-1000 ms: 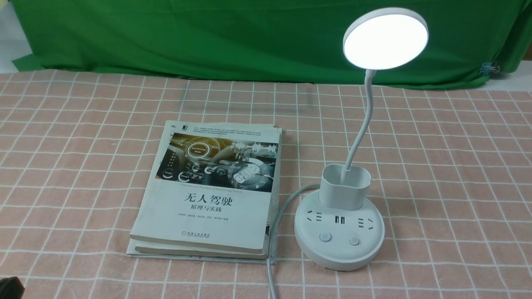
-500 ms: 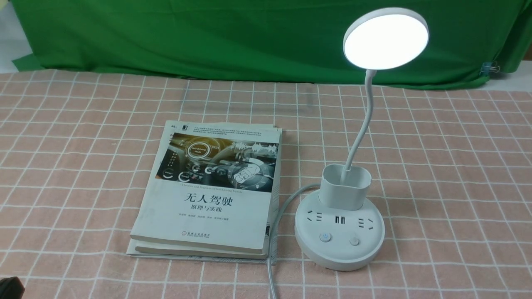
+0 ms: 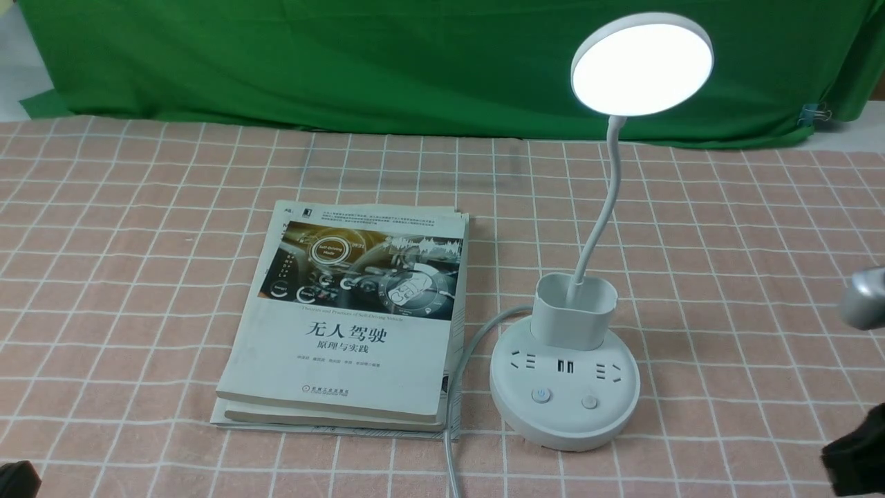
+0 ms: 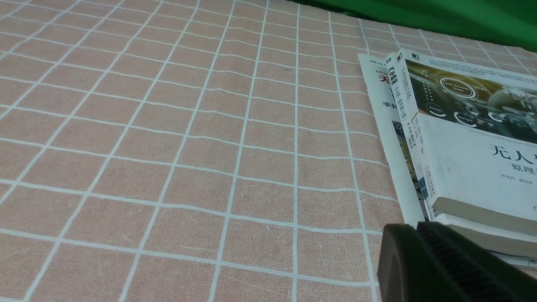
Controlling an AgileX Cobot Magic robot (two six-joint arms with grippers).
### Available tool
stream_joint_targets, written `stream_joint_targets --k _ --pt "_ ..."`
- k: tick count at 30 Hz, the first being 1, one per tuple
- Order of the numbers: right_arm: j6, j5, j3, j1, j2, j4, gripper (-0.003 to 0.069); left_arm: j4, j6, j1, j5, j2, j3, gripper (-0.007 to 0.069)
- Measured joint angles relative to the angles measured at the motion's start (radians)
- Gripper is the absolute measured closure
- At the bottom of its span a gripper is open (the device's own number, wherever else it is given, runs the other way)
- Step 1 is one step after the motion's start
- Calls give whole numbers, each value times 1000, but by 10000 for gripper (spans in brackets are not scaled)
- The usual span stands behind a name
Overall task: Turn off the table lamp on the pink coffee tablecloth by hand.
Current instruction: 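Press the power button on the lamp base to turn the lamp off with the right gripper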
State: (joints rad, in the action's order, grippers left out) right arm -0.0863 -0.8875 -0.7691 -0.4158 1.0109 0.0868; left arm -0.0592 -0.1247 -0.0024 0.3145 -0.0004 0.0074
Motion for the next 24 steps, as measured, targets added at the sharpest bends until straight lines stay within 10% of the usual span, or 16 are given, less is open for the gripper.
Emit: stream_joint_targets --k 10,24 --pt "-11 20 -176 -236 395 -2 615 0 0 0 0 0 0 618" --pt "-33 258 -253 -219 628 -2 615 0 0 0 0 0 0 618"
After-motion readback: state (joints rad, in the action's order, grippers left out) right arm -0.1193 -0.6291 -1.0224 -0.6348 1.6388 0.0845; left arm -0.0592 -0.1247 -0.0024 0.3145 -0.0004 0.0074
